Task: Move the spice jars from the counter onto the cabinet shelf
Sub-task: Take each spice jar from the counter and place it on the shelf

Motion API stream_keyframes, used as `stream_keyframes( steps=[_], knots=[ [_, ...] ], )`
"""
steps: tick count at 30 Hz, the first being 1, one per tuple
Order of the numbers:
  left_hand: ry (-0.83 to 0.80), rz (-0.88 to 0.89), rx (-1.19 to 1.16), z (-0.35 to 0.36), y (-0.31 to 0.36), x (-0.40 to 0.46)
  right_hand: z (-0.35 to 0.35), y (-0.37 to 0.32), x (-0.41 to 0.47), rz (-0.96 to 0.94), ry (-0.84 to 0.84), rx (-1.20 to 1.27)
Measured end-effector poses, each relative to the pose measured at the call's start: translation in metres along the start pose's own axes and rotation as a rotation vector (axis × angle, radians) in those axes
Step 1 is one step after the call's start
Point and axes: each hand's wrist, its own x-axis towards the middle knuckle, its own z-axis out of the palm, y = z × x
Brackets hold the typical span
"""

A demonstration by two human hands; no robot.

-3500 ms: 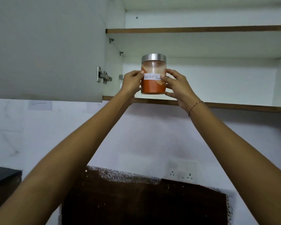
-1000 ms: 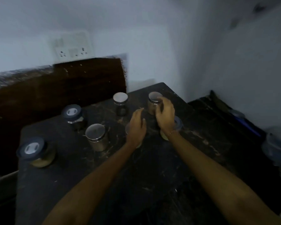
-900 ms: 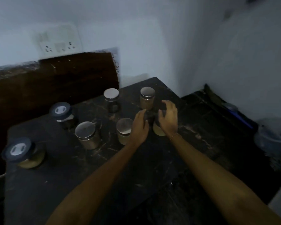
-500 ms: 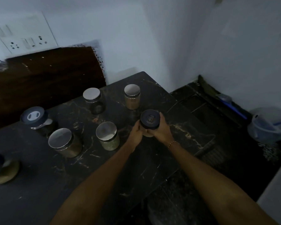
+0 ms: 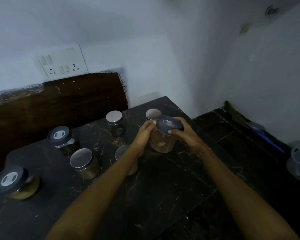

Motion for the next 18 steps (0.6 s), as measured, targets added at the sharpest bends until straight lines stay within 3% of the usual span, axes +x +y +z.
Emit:
stream_keyframes(
  steps=[6,8,11,15,18],
  knots=[
    [-0.344,0.022,-0.222,-0.032,0.052,-0.011,0.018,-0.063,0.006,-0.089,-0.223,0.519],
    [-0.377,0.014,-0.313,-0.041,0.063,-0.013,0.034,-0.078,0.008,-0.106,-0.236,0.597],
    [-0.28,0.057,-0.389,-0.053,0.079,-0.021,0.058,-0.098,0.012,-0.134,-0.186,0.532],
    [0.023,0.177,-0.209,-0.075,0.104,-0.035,0.089,-0.128,0.017,-0.228,-0.027,0.234],
    [0.138,0.236,-0.229,-0.093,0.128,-0.044,0.116,-0.146,0.021,-0.318,-0.101,0.097]
  ],
)
